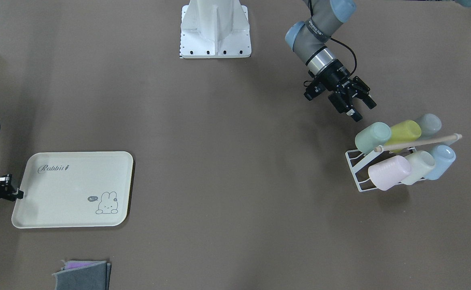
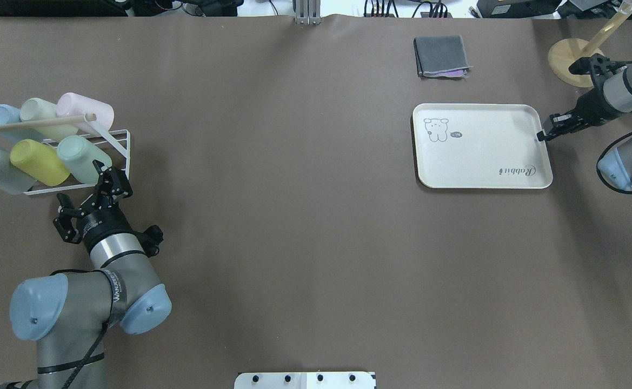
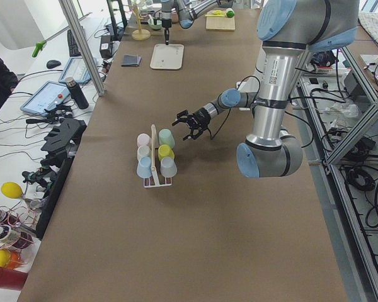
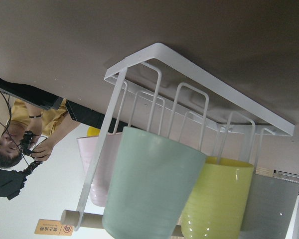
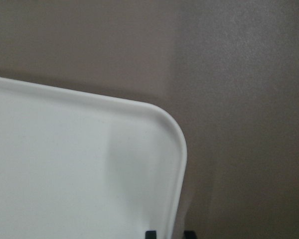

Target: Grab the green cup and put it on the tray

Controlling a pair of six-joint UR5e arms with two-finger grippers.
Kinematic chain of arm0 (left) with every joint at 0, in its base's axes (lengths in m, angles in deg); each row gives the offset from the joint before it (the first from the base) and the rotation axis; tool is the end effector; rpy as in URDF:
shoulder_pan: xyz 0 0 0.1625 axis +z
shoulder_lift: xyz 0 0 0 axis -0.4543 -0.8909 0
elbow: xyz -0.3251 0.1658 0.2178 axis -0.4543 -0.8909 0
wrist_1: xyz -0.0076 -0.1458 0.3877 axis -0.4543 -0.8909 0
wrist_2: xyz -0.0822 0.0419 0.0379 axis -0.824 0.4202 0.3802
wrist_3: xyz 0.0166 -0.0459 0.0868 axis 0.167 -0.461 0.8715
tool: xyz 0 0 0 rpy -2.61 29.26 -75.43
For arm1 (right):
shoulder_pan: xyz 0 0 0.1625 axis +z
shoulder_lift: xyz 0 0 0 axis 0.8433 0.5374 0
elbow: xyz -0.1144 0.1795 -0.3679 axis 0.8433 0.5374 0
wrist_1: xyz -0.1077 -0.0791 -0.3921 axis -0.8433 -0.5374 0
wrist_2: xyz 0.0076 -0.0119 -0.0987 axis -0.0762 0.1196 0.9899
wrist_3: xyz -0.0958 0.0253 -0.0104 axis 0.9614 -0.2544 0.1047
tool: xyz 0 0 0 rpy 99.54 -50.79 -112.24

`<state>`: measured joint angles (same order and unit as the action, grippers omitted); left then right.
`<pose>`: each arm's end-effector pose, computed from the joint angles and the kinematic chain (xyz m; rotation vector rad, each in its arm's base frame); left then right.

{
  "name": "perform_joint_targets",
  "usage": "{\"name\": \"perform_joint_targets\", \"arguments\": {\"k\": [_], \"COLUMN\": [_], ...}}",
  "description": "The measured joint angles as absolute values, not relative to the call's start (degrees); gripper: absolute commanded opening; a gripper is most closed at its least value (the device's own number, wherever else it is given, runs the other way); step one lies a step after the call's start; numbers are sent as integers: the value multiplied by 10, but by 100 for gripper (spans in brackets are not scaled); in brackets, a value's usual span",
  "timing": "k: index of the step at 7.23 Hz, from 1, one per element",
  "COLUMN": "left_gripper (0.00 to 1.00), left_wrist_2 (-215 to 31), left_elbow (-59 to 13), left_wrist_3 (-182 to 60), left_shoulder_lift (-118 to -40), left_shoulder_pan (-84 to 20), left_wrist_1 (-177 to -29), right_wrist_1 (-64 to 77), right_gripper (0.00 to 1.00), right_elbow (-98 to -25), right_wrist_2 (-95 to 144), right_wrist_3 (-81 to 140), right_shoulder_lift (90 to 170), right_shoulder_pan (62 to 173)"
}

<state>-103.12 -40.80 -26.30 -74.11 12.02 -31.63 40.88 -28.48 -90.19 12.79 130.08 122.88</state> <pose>0.4496 -0.3453 0.4279 0.3436 -1.0915 1.5927 -0.2166 -0.6159 0.6250 0.1518 -0.9978 -0.1406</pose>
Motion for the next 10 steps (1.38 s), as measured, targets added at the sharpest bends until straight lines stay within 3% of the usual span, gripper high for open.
{"name": "perform_joint_targets", "arguments": {"k": [2, 4, 10], "left_gripper": [98, 98, 98], "left_wrist_2": [-1022, -997, -972], "left_elbow": [-395, -387, -347], "left_wrist_3": [-261, -228, -196], "left_shoulder_lift": [-741, -742, -742], "left_shoulder_pan": [120, 120, 116], "left_wrist_1": [-314, -305, -306], "right_wrist_1": [409, 409, 407], "right_gripper": [21, 0, 0], "right_elbow": [-280, -279, -290], "right_wrist_2": [-902, -902, -910], "right_wrist_3": [127, 127, 95], "right_shoulder_lift": [1298, 1296, 1282], "right_shoulder_pan": [1227, 1226, 1222]}}
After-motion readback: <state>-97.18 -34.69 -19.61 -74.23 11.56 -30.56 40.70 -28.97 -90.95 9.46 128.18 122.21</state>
